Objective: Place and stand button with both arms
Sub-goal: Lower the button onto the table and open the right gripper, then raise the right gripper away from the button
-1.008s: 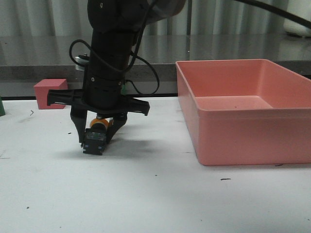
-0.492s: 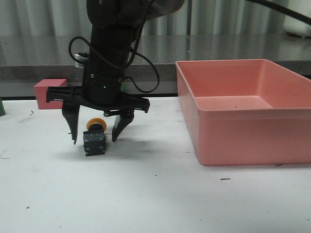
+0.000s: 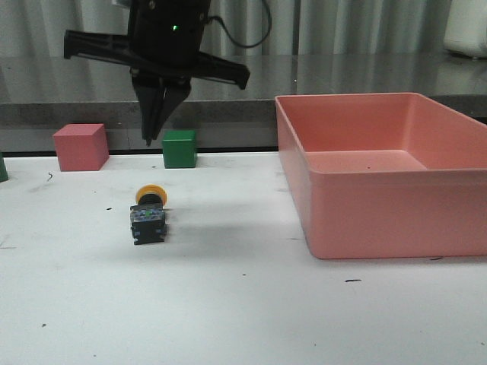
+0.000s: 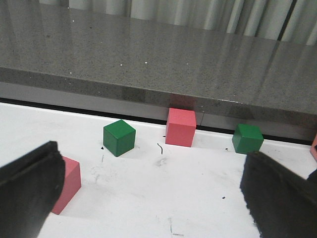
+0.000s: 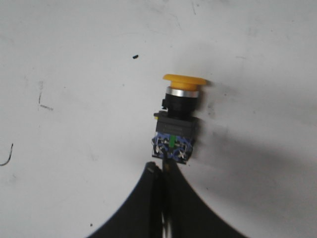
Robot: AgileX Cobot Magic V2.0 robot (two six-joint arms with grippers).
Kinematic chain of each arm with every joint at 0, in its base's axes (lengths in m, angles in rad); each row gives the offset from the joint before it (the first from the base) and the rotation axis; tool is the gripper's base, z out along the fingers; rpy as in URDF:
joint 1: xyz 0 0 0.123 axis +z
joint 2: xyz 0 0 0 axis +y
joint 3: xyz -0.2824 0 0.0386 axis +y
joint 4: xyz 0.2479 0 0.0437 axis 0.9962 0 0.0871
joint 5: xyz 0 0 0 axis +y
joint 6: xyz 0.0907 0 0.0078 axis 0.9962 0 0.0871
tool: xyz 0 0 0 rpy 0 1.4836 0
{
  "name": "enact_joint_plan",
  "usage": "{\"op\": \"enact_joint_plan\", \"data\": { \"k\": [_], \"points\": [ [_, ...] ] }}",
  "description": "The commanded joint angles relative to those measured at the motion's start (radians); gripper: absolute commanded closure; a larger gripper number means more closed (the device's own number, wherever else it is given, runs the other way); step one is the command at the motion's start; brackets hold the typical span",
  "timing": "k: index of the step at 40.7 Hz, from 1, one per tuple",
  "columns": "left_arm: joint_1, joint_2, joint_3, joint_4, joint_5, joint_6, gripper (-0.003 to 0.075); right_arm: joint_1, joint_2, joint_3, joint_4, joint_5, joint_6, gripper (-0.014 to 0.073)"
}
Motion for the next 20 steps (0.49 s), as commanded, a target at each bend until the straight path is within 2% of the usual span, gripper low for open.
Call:
{"op": "enact_joint_plan", "data": {
  "k": [1,8,11,20],
  "points": [
    [0.002,0.012,-0.035,-0.002,-0.073,-0.007,0.0029,-0.036,-0.127,-0.031,-0.045,0.047,-0.029,0.0655],
    [0.002,0.012,-0.035,-0.002,-0.073,-0.007,0.0029,-0.138,-0.220,-0.025,-0.069,0.182,-0.151,0.0655],
    [0.002,0.012,-0.035,-0.002,-0.073,-0.007,0.0029,-0.194,-0.270,0.006,-0.066,0.189,-0.189,0.0655],
    [0.002,0.012,-0.035,-0.002,-0.073,-0.007,0.0029,-0.368,-0.471,0.253,-0.065,0.184,-0.263,0.0655]
  ]
}}
